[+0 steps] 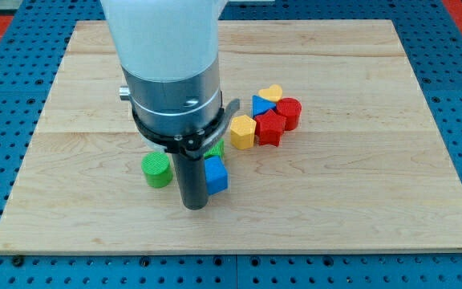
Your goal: Push the green star into the triangle
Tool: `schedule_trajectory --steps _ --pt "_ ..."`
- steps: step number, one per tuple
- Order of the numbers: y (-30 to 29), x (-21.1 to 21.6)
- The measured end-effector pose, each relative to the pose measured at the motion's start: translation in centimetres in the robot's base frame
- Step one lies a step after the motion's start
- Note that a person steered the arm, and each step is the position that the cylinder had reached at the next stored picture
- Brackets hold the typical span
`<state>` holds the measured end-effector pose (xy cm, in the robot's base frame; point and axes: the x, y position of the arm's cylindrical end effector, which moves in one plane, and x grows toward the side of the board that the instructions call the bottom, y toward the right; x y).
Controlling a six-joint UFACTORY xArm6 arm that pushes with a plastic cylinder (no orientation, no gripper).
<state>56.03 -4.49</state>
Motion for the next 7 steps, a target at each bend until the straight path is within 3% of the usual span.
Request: schedule_trajectory --steps 1,4,7 --pt "0.7 0.0" --pt "-0.7 -7.8" --pt "-1.2 -8.3"
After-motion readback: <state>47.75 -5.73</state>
